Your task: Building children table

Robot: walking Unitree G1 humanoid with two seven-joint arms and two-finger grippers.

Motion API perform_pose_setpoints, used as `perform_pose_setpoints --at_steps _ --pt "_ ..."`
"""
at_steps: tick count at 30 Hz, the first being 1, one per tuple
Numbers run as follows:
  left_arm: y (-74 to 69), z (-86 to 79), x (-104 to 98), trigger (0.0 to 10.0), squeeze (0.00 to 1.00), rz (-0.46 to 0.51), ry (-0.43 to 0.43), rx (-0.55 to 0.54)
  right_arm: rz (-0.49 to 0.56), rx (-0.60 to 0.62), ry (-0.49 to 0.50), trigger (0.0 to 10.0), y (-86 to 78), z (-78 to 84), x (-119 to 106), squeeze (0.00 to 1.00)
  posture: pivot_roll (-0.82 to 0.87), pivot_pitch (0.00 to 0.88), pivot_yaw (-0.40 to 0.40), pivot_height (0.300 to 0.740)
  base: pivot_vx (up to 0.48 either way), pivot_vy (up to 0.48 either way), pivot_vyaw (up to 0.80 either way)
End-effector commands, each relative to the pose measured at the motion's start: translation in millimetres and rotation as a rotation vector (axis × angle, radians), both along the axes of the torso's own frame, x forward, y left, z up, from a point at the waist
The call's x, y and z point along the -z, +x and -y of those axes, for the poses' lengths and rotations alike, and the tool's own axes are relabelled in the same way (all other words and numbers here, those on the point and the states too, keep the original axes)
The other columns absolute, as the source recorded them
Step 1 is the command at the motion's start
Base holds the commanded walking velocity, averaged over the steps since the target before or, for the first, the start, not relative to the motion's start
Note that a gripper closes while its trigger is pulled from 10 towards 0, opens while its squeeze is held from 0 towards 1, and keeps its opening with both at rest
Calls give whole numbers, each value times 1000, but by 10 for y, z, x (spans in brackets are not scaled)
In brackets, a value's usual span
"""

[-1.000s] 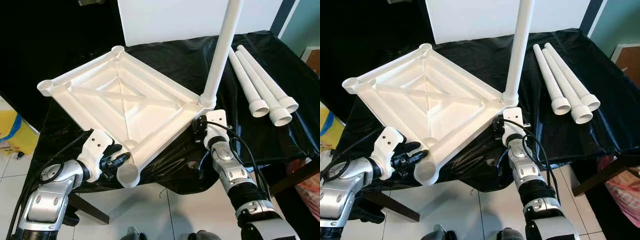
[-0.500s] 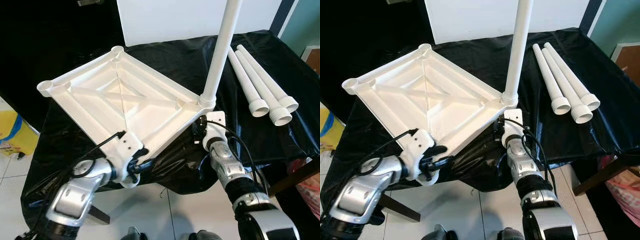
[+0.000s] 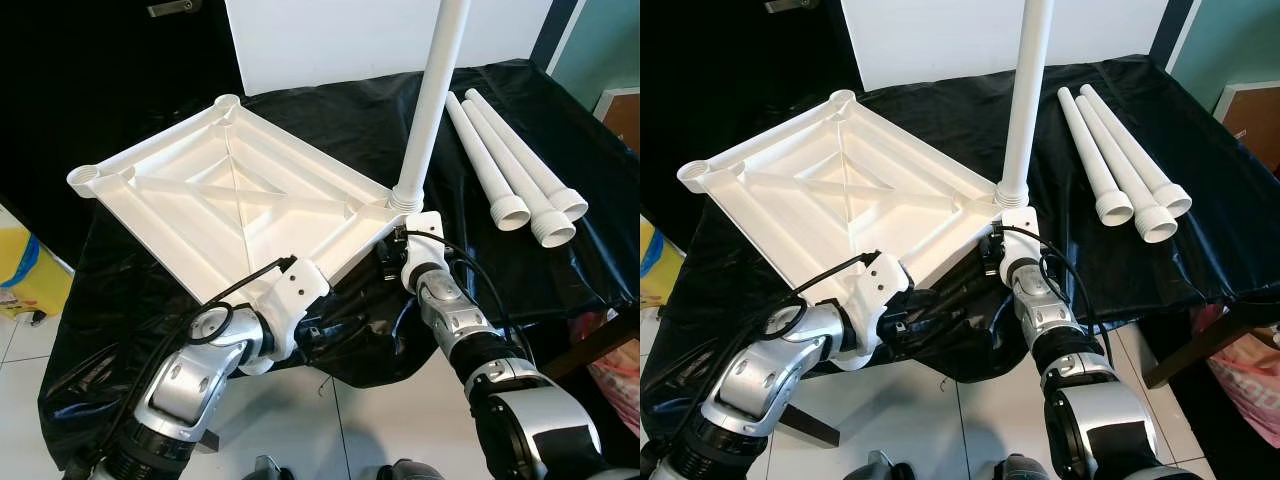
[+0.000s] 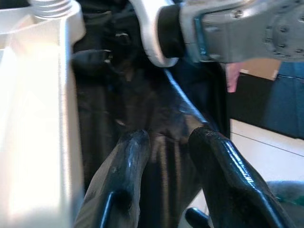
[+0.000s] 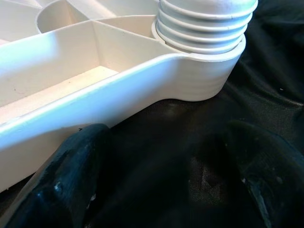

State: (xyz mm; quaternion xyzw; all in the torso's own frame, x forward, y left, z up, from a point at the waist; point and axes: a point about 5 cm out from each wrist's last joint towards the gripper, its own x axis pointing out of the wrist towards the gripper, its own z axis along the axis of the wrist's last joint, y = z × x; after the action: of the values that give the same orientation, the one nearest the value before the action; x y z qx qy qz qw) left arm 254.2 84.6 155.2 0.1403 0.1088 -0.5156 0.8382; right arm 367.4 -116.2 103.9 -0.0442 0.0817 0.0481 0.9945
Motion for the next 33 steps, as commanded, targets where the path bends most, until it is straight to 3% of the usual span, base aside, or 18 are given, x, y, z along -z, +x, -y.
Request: perform_pose_setpoints --at_steps 1,3,5,7,8,9,10,12,13,14,15,16,18,20,21,27,33 --pt "47 -74 -33 10000 0 10 -7 -35 46 -23 7 10000 38 -59 -101 0 -64 58 35 740 0 0 0" --pt "142 -279 -119 10000 0 53 -5 -135 50 -18 -5 10000 1 -34 -55 0 -59 63 29 740 0 0 0" --pt "142 -279 -119 10000 0 53 -5 -135 50 -18 -5 10000 1 -34 -55 0 -59 63 29 740 0 0 0" --pt "191 -376 -151 10000 0 78 5 -188 51 -14 -10 10000 -20 -22 -28 0 -59 64 28 740 0 0 0" --pt "265 -516 -178 10000 0 112 36 -277 60 -6 -18 10000 -63 -9 9 0 -57 69 27 740 0 0 0" --pt "265 -516 -178 10000 0 112 36 -277 60 -6 -18 10000 -63 -9 9 0 -57 69 27 740 0 0 0" --pt "324 -629 -198 10000 0 140 63 -351 72 2 -24 10000 -100 2 36 0 -54 71 23 740 0 0 0" --pt "324 -629 -198 10000 0 140 63 -351 72 2 -24 10000 -100 2 36 0 -54 71 23 740 0 0 0" --pt "381 -799 -200 10000 0 165 117 -452 107 31 -31 10000 -167 38 59 0 -52 74 22 740 0 0 0" --pt "381 -799 -200 10000 0 165 117 -452 107 31 -31 10000 -167 38 59 0 -52 74 22 740 0 0 0" --pt "410 -961 -170 10000 0 181 193 -532 146 60 -42 10000 -242 77 75 0 -51 75 22 740 0 0 0" --pt "410 -961 -170 10000 0 181 193 -532 146 60 -42 10000 -242 77 75 0 -51 75 22 740 0 0 0" --pt "412 -1159 -101 10000 0 184 297 -614 176 83 -50 10000 -347 106 110 0 -53 75 24 740 0 0 0" --pt "412 -1159 -101 10000 0 184 297 -614 176 83 -50 10000 -347 106 110 0 -53 75 24 740 0 0 0" --pt "394 -1226 -44 10000 0 183 363 -626 183 74 -57 10000 -400 94 135 0 -54 75 28 740 0 0 0" --pt "381 -1344 35 10000 0 185 464 -660 189 45 -56 10000 -478 46 174 0 -54 75 34 740 0 0 0" --pt "379 -1331 55 10000 0 188 481 -643 187 42 -49 10000 -471 34 173 0 -53 76 36 740 0 0 0"
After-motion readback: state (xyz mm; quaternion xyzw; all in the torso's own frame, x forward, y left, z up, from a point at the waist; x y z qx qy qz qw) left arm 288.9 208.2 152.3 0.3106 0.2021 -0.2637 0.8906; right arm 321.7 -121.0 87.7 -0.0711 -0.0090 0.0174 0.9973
